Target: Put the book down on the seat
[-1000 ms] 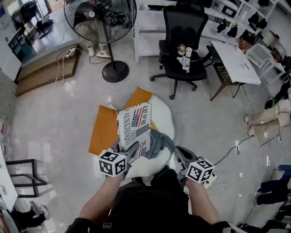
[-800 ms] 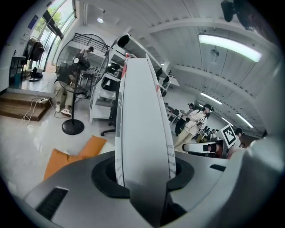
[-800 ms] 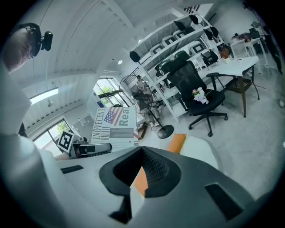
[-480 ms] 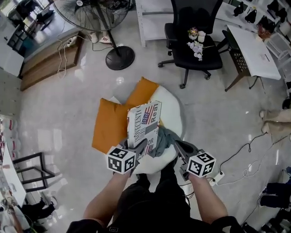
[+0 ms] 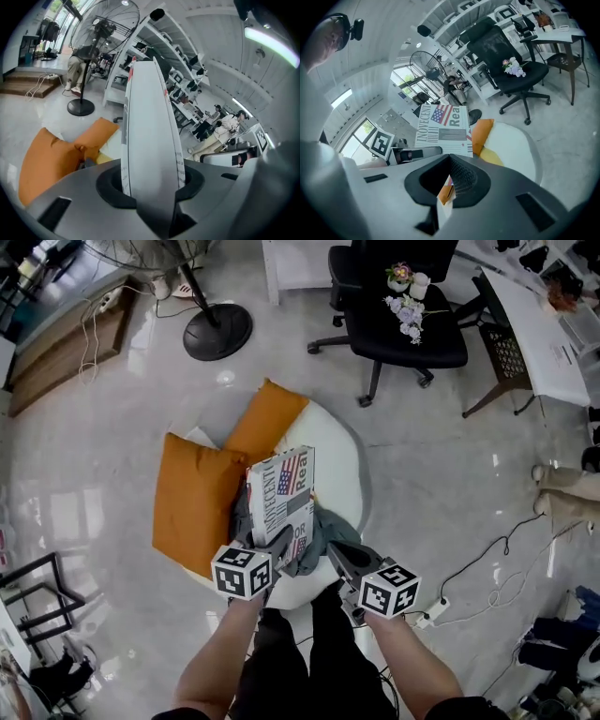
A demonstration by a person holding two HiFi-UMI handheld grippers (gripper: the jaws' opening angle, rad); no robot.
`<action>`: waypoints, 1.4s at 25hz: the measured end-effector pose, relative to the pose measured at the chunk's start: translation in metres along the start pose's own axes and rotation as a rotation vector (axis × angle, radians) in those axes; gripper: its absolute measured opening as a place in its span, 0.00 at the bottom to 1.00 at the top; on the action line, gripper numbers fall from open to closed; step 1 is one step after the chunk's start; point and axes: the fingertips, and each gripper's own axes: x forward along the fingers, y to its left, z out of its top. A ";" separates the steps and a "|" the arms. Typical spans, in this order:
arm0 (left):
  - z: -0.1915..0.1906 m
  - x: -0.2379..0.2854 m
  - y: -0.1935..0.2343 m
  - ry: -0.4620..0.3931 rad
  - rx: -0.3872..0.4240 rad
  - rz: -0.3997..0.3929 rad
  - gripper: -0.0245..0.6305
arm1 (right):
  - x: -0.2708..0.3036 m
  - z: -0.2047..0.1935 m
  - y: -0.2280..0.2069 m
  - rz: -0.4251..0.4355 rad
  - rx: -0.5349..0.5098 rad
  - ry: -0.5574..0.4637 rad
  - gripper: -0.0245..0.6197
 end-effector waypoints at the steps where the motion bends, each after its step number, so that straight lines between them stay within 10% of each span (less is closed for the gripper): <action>1: -0.005 0.012 0.009 0.005 -0.014 0.004 0.28 | 0.008 -0.005 -0.009 0.000 0.001 0.008 0.06; 18: -0.130 0.169 0.093 0.184 -0.115 0.009 0.29 | 0.094 -0.105 -0.115 0.006 0.051 0.084 0.06; 35: -0.137 0.271 0.117 0.302 -0.144 0.042 0.31 | 0.064 -0.135 -0.144 0.011 0.075 0.125 0.06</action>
